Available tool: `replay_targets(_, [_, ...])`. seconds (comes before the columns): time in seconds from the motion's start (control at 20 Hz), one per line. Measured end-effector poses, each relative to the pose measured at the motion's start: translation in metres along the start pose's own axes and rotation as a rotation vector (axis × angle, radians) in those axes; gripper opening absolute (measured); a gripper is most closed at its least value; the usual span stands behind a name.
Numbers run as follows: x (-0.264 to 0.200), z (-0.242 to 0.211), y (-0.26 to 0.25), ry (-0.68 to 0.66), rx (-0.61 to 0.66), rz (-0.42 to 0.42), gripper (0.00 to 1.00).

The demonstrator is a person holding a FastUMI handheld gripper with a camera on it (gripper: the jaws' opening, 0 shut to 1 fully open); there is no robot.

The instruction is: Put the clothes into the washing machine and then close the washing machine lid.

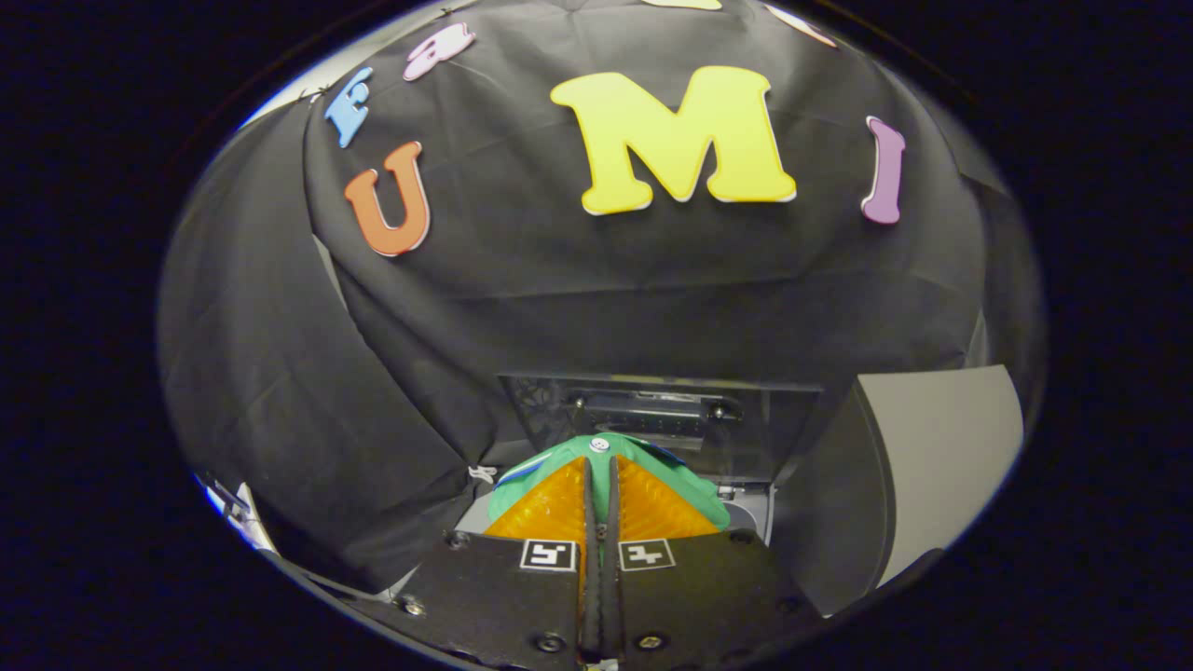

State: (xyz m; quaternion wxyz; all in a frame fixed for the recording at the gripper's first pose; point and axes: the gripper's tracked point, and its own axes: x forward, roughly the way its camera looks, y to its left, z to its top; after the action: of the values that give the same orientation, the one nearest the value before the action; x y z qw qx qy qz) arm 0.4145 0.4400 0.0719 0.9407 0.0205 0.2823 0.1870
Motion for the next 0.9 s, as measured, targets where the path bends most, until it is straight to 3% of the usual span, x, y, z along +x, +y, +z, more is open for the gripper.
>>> replay_targets(0.5, [0.095,-0.073,-0.025,0.221,0.035,-0.049,0.04])
replay_targets(0.9, [0.115,-0.117,-0.036,0.361,0.100,-0.069,0.04])
